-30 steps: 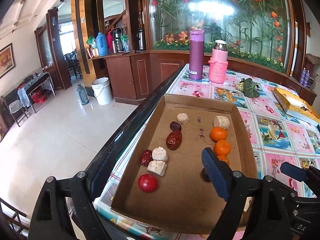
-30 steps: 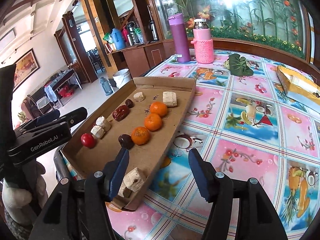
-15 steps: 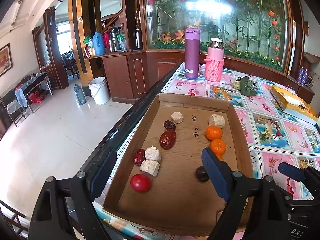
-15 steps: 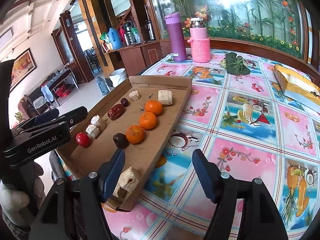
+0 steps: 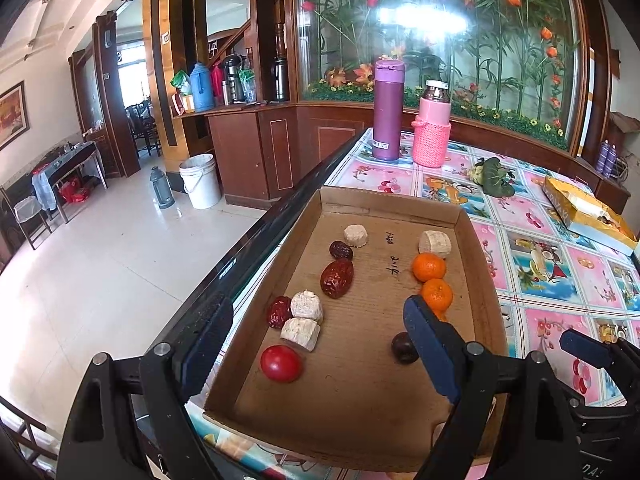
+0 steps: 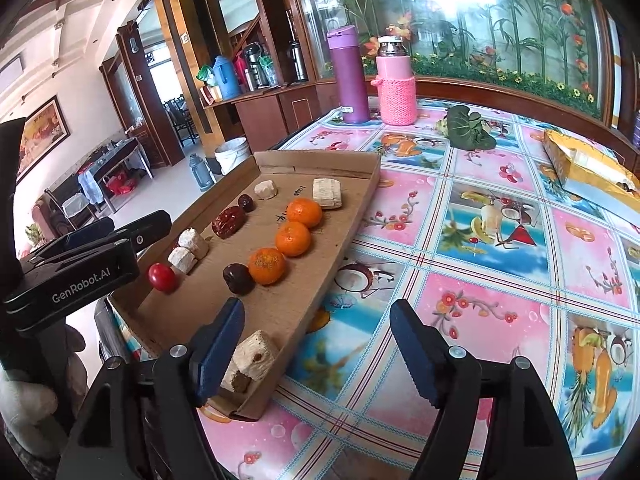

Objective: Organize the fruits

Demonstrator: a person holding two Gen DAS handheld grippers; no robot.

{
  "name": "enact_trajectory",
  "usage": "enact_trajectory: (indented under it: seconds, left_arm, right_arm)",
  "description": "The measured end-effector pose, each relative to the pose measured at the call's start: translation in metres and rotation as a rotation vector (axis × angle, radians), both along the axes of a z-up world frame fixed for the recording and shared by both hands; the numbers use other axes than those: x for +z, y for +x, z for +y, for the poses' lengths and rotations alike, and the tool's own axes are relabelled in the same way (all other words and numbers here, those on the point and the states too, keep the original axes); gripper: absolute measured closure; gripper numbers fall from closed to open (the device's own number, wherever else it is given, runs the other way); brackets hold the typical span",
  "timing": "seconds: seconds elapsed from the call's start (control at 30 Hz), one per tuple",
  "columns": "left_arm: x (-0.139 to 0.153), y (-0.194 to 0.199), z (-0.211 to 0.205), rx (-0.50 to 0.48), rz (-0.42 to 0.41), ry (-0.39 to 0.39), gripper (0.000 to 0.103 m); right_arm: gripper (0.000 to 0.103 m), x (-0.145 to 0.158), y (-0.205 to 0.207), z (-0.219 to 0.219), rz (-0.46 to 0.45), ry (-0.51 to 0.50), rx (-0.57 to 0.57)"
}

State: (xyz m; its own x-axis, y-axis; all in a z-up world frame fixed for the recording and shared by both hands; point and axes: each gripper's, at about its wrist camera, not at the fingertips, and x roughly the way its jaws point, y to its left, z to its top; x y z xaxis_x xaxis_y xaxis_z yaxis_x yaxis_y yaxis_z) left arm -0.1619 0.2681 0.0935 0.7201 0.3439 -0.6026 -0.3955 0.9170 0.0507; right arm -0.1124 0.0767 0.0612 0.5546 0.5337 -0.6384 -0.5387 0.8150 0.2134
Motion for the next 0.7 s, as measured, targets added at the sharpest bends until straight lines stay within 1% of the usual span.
enact_trajectory:
  seconds: [0.27, 0.4, 0.47, 0.5, 0.53, 0.57, 0.63, 0.7]
  left_arm:
    - [-0.003, -0.002, -0.002, -0.012, -0.003, -0.018, 0.016]
    - [-0.001, -0.008, -0.003, 0.006, -0.027, -0.025, 0.016]
    - [0.004, -0.013, -0.002, 0.025, -0.053, -0.027, 0.016]
    - [0.007, -0.016, -0.002, 0.037, -0.063, -0.024, 0.014]
    - [0.01, -0.019, -0.001, 0.056, -0.074, -0.02, 0.008]
    - [0.014, -0.024, -0.001, 0.079, -0.092, -0.011, 0.006]
    - [0.021, -0.034, -0.001, 0.102, -0.136, -0.005, 0.005]
    - [0.027, -0.045, -0.003, 0.105, -0.186, -0.006, 0.005]
  right_arm:
    - [0.022, 0.001, -0.006, 0.0, -0.021, -0.018, -0.014]
    - [0.02, 0.003, -0.012, 0.002, -0.041, -0.029, -0.018]
    - [0.02, 0.004, -0.016, 0.002, -0.053, -0.033, -0.019]
    - [0.02, 0.005, -0.018, 0.002, -0.059, -0.033, -0.019]
    - [0.02, 0.005, -0.02, 0.002, -0.063, -0.033, -0.019]
    - [0.02, 0.006, -0.022, 0.002, -0.069, -0.033, -0.019]
    - [0.02, 0.008, -0.027, 0.001, -0.08, -0.031, -0.019]
    - [0.019, 0.01, -0.031, 0.0, -0.089, -0.029, -0.018]
